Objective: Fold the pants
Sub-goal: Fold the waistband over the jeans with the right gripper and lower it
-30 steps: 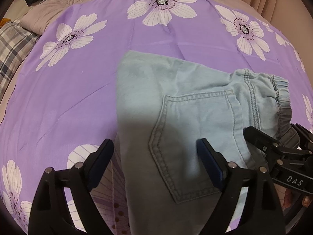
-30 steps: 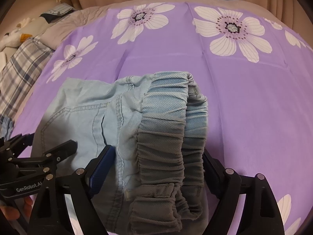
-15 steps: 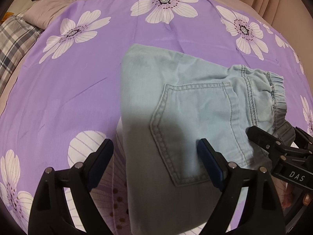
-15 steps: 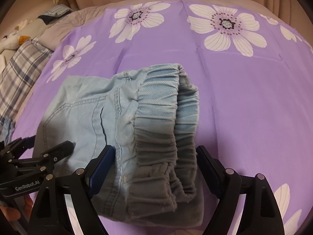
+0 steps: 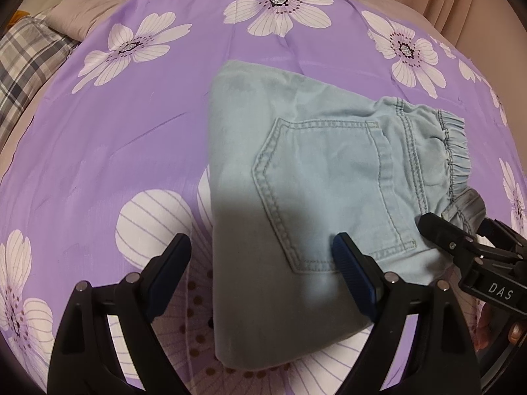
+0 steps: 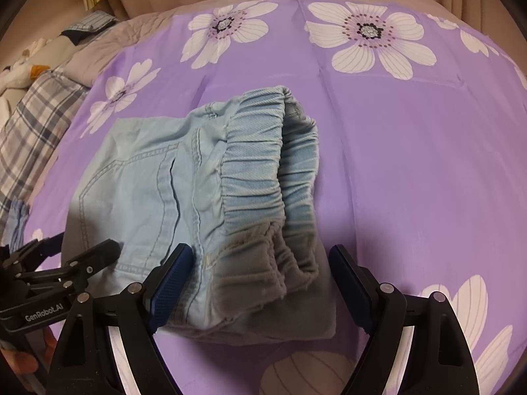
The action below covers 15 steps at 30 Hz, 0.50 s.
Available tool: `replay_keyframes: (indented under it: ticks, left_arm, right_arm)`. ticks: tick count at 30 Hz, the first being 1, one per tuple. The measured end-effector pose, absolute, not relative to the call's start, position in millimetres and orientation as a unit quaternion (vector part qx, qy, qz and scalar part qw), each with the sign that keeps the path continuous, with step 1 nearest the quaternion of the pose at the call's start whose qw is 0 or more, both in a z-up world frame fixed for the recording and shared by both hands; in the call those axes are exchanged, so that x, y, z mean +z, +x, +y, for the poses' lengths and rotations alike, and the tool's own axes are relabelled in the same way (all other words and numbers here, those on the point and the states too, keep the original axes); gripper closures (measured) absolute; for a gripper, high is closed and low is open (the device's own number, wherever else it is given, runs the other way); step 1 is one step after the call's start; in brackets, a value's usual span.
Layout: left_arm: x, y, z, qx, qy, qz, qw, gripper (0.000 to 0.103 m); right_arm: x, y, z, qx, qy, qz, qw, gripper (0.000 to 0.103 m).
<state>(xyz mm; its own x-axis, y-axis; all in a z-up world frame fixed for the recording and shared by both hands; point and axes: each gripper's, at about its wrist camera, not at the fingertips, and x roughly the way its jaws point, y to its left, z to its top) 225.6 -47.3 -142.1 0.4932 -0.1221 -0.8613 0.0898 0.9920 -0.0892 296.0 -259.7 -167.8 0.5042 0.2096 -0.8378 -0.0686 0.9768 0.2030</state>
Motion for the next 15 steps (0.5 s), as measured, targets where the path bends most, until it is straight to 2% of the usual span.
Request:
replay_keyframes:
  ticks: [15]
  left_arm:
    - [-142.9,212.4,-45.6,-0.064,-0.016,0.502,0.862,0.015]
  right_arm:
    - [-167.5,285.7,-261.0,0.079,0.081,0.493,0.863,0.019]
